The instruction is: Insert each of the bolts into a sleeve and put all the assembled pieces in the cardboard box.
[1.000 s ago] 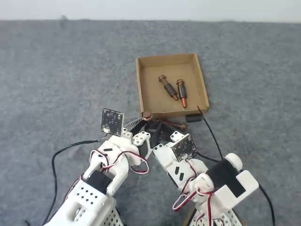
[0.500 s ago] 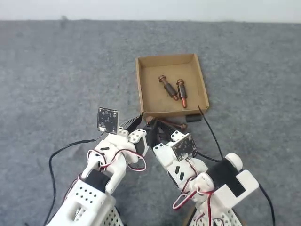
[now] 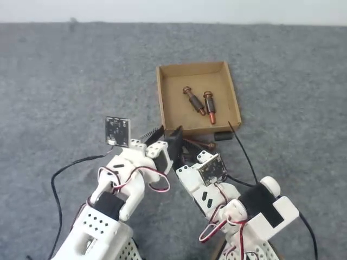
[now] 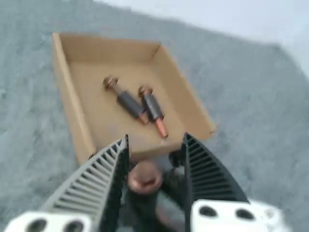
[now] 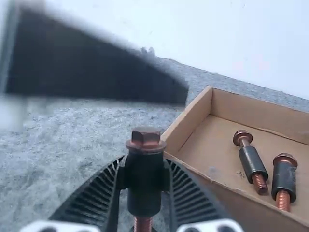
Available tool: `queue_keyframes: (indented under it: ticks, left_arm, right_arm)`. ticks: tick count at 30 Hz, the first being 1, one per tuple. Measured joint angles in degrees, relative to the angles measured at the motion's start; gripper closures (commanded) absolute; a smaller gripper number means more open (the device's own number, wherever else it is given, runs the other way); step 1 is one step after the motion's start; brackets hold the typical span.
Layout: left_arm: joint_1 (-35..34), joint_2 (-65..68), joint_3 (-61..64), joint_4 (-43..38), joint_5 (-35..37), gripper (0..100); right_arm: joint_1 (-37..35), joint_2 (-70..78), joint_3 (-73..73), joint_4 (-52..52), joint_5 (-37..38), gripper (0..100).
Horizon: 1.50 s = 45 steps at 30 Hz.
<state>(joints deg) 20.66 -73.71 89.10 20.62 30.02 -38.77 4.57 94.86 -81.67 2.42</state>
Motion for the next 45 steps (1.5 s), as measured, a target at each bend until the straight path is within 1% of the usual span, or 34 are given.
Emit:
queue_keyframes:
  ticks: [7,9,12,14,20,22,24,30,33,37,40,42,45]
  left_arm:
    - [-1.0,0.0,-2.2,0.0,0.6,84]
    - [-2.7,-0.5,-2.6,0.0,0.6,88]
    - [-6.5,-4.5,-2.7,0.6,0.6,100]
    - [-8.4,-8.2,-2.7,3.5,0.8,98]
    - [-11.3,-21.5,-0.6,15.3,0.2,99]
    - [-11.6,-26.1,1.9,18.2,-2.7,99]
    - [-13.3,-29.4,4.0,20.0,-5.2,99]
    - [-18.7,-29.5,7.9,20.5,-10.1,99]
    - [-21.8,-29.5,8.2,24.0,-14.0,99]
    - [-22.4,-29.5,8.2,31.1,-20.7,99]
    - [-22.5,-29.5,8.2,35.8,-26.5,99]
    - [-22.4,-29.5,8.2,36.7,-29.4,99]
    - [-22.4,-29.5,8.2,36.9,-30.5,99]
  right_arm:
    - [0.0,0.0,0.0,0.0,0.0,99.3]
    - [0.0,0.0,0.0,0.0,0.0,99.3]
    - [0.0,0.0,0.0,0.0,0.0,99.3]
    - [0.0,0.0,0.0,0.0,0.0,99.3]
    - [0.0,0.0,0.0,0.0,0.0,99.3]
    - [0.0,0.0,0.0,0.0,0.0,99.3]
    - [0.0,0.0,0.0,0.0,0.0,99.3]
    - [0.0,0.0,0.0,0.0,0.0,99.3]
    - [0.0,0.0,0.0,0.0,0.0,99.3]
    - [0.1,0.0,0.0,0.0,0.0,99.3]
    - [1.6,-0.1,0.0,0.0,0.0,99.3]
    - [3.0,-1.1,0.1,0.1,0.0,99.3]
    - [5.8,-3.0,0.4,0.1,0.0,99.3]
